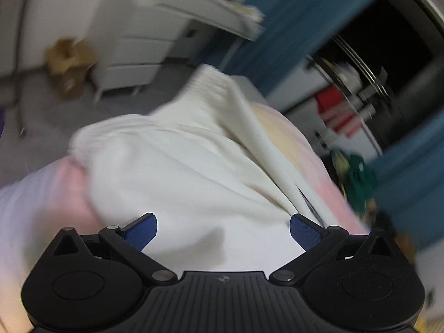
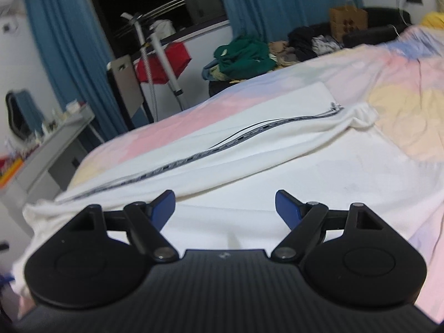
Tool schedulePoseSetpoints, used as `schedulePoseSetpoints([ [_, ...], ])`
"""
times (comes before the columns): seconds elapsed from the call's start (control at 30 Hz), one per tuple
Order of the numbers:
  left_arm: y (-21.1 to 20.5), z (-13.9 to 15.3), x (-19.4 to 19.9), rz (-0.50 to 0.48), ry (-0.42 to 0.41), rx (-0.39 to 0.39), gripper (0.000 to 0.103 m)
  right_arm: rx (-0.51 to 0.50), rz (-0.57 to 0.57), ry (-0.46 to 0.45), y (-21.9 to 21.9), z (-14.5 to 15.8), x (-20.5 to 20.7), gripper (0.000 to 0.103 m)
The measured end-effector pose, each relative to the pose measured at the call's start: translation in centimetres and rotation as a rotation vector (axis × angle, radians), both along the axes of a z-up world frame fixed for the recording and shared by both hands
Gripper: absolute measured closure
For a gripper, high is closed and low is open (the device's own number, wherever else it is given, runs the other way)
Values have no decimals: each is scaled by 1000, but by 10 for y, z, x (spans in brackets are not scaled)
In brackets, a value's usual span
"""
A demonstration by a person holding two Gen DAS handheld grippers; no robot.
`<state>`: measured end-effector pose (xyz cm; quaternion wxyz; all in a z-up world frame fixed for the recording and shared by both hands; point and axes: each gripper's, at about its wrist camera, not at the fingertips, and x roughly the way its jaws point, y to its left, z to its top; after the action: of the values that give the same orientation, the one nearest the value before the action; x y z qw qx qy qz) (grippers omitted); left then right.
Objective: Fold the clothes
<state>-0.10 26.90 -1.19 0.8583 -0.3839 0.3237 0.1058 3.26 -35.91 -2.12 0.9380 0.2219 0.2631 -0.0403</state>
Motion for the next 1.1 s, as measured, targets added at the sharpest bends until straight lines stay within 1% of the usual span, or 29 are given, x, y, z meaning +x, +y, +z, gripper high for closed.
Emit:
schedulePoseSetpoints([
  [0.13,42,-15,-12,104,78,-60,0,127,-98,-21,-36,0,-9,22],
  [0.17,47,-19,-14,122,92,-86,0,165,-135,-28,-49,-1,-13,22],
  [0.23,56,-29,-17,147,107,-153,0,244,-220,-39,-79,-6,-23,22],
  [0.33,65,-39,-16,148,123,-225,2,354,-394,-29,-122,-25,-41,22],
  [0.4,69,-45,-14,133,114,-275,3,409,-494,-14,-146,-40,-54,20],
  [0.5,67,-48,-12,115,62,-327,3,459,-602,17,-170,-63,-68,21],
  [0.53,67,-48,-13,110,27,-358,4,470,-626,31,-175,-70,-71,21],
  [0.63,64,-53,-9,117,17,-388,5,539,-676,58,-185,-88,-77,21],
  [0.67,63,-55,-7,119,15,-397,5,569,-676,60,-186,-93,-77,22],
  [0.73,60,-59,-4,124,11,-415,7,586,-659,77,-186,-99,-70,25],
  [0.77,59,-61,-2,126,9,-424,11,591,-650,87,-187,-102,-67,26],
  [0.8,58,-62,-1,128,7,-434,15,593,-643,93,-186,-105,-62,31],
  [0.83,57,-64,1,131,4,-443,23,596,-640,101,-186,-108,-57,37],
  [0.87,55,-66,3,133,2,-452,30,598,-639,109,-186,-111,-51,41],
  [0.9,54,-68,4,135,0,-461,35,601,-638,117,-186,-114,-46,51],
  [0.93,55,-69,3,148,-3,-465,42,603,-637,126,-185,-117,-41,71],
  [0.97,56,-70,2,161,-7,-469,49,585,-636,140,-185,-117,-37,81],
  [1.0,55,-69,2,164,-16,-467,55,559,-635,156,-184,-116,-33,89],
  [1.07,55,-68,3,167,-32,-462,72,534,-628,139,-183,-112,-33,92],
  [1.1,55,-68,3,168,-37,-458,77,529,-625,120,-183,-109,-35,93],
])
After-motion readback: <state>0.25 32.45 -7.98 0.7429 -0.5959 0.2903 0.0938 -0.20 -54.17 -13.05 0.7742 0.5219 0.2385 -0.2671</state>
